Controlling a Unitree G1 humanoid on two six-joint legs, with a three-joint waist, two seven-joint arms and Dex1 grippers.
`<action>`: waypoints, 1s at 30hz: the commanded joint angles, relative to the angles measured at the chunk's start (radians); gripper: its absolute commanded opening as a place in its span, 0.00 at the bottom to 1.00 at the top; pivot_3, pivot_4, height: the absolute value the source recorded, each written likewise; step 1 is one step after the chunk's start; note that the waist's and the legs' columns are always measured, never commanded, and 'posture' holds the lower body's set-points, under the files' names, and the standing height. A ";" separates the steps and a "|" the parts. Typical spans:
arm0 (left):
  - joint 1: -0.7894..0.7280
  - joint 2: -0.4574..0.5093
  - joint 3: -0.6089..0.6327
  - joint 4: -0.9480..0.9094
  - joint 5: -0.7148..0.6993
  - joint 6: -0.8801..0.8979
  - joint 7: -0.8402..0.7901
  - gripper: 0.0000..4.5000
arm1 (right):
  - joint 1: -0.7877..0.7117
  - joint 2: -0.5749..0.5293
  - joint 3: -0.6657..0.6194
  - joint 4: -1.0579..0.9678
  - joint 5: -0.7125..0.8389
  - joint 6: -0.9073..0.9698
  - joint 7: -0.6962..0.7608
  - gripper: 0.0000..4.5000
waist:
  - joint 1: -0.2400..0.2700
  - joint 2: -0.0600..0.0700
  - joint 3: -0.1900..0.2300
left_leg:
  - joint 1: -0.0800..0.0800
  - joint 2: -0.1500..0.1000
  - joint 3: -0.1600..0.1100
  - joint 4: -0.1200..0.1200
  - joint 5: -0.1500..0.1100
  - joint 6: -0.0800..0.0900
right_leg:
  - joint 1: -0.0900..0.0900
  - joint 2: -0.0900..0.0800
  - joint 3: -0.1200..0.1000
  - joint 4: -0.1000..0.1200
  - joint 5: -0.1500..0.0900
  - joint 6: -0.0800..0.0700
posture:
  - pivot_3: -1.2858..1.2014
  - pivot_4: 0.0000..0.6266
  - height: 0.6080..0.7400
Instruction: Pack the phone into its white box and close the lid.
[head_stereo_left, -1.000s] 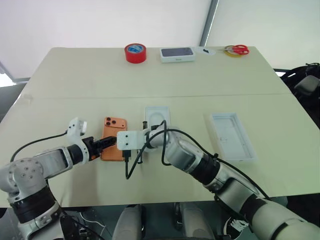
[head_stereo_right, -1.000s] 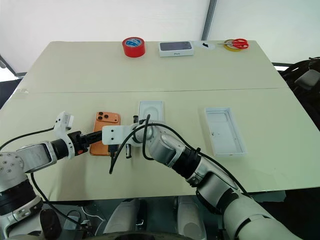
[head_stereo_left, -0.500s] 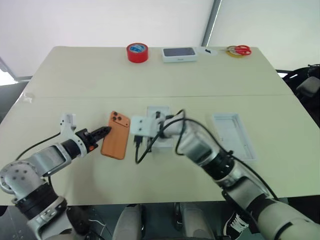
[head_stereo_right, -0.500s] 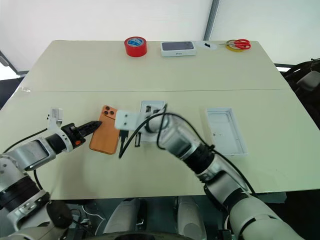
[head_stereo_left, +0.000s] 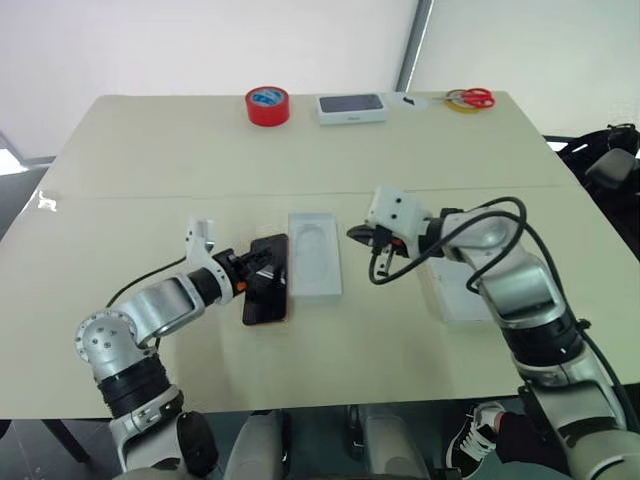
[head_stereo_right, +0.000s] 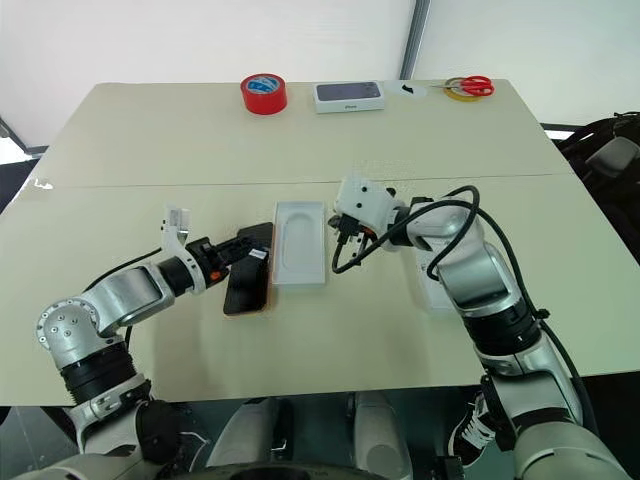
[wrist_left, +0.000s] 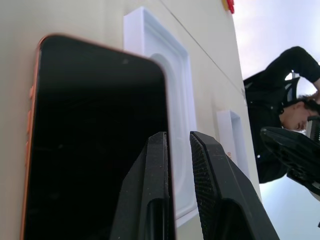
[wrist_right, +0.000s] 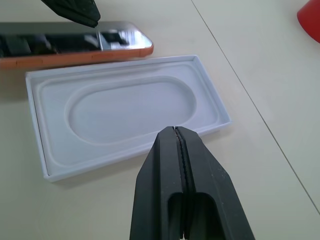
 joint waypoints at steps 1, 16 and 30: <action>0.002 0.090 -0.004 0.025 -0.060 -0.056 -0.014 0.16 | 0.018 -0.013 -0.006 -0.067 0.016 0.020 -0.031 0.00 | 0.001 0.000 0.000 | 0.000 0.000 0.000 0.000 0.000 0.000 | 0.000 0.000 0.000 0.000 0.000 -0.001 | 0.52 0.24 0.94; 0.130 0.427 -0.073 0.014 0.002 -0.123 -0.192 0.16 | -0.028 0.050 0.310 -0.149 -0.011 0.178 -0.071 0.00 | 0.004 0.000 0.000 | -0.001 0.000 0.000 0.000 0.000 0.000 | 0.000 -0.003 0.000 -0.001 -0.001 -0.001 | 0.52 0.24 0.94; 0.190 0.439 -0.172 -0.039 -0.009 -0.134 -0.193 0.16 | -0.044 0.102 0.413 -0.133 0.064 0.283 -0.049 0.00 | -0.001 0.001 0.000 | -0.001 0.000 0.001 0.000 0.000 0.000 | -0.001 -0.005 -0.001 -0.001 -0.001 -0.001 | 0.52 0.24 0.94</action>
